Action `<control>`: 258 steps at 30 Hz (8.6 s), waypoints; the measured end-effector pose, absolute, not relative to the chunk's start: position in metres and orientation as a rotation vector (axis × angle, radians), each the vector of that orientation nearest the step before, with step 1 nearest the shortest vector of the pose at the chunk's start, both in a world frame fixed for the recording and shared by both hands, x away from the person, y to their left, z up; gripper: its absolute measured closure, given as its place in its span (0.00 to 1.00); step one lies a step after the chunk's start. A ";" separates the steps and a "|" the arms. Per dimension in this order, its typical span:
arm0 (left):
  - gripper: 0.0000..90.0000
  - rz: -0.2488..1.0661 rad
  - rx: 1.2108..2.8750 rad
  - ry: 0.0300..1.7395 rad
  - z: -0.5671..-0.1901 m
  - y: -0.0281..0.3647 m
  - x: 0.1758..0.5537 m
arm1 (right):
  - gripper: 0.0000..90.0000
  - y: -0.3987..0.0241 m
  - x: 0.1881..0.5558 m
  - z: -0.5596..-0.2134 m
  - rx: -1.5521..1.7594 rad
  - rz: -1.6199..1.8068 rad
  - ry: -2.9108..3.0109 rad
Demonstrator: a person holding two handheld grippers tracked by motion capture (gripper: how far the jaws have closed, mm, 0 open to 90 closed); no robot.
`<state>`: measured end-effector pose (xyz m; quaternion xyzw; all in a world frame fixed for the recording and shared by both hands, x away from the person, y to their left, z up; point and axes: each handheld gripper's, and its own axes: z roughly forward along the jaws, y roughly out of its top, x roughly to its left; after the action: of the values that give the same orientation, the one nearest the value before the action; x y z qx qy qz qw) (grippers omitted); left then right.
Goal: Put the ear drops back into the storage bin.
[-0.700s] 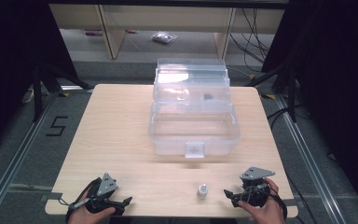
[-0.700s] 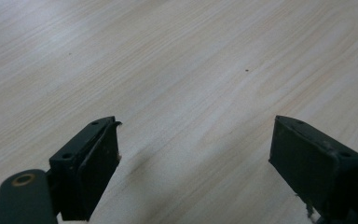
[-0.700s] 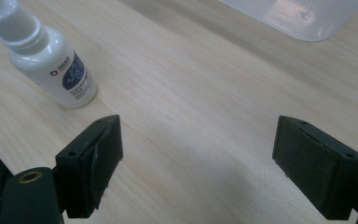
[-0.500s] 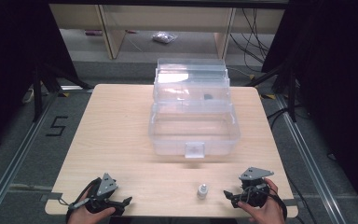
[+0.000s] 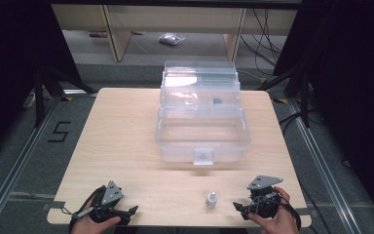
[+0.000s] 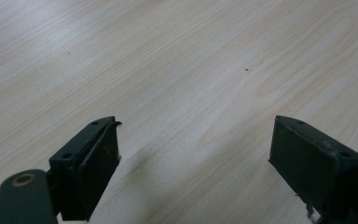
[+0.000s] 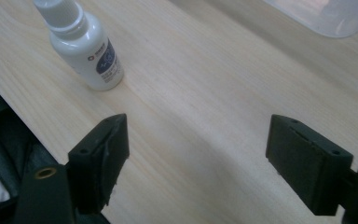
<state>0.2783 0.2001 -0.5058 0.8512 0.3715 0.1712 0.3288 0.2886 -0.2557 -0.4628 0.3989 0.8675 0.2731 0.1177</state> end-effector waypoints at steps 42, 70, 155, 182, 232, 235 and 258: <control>0.17 0.452 2.230 0.981 -0.506 0.200 0.279 | 0.30 -0.186 0.291 -0.441 0.856 0.623 2.771; 0.17 0.452 2.229 0.976 -0.506 0.201 0.279 | 0.43 -0.152 0.311 -0.444 0.707 0.483 2.853; 0.17 0.450 2.222 0.986 -0.506 0.202 0.279 | 0.67 -0.177 0.370 -0.360 0.663 0.408 2.868; 0.17 0.441 2.213 0.990 -0.506 0.201 0.279 | 0.67 -0.192 0.397 -0.329 0.722 0.409 2.844; 0.17 0.438 2.211 0.987 -0.506 0.201 0.279 | 0.67 -0.211 0.495 -0.341 1.012 0.355 2.791; 0.17 0.437 2.211 0.986 -0.506 0.201 0.279 | 0.67 -0.210 0.498 -0.344 1.033 0.340 2.788; 0.17 0.451 2.212 0.995 -0.506 0.201 0.279 | 0.67 -0.214 0.518 -0.386 1.122 0.287 2.813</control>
<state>0.2788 0.2008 -0.5065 0.8461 0.3805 0.1724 0.3312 0.5182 -0.2143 -0.3860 0.3684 0.9236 0.0941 0.0499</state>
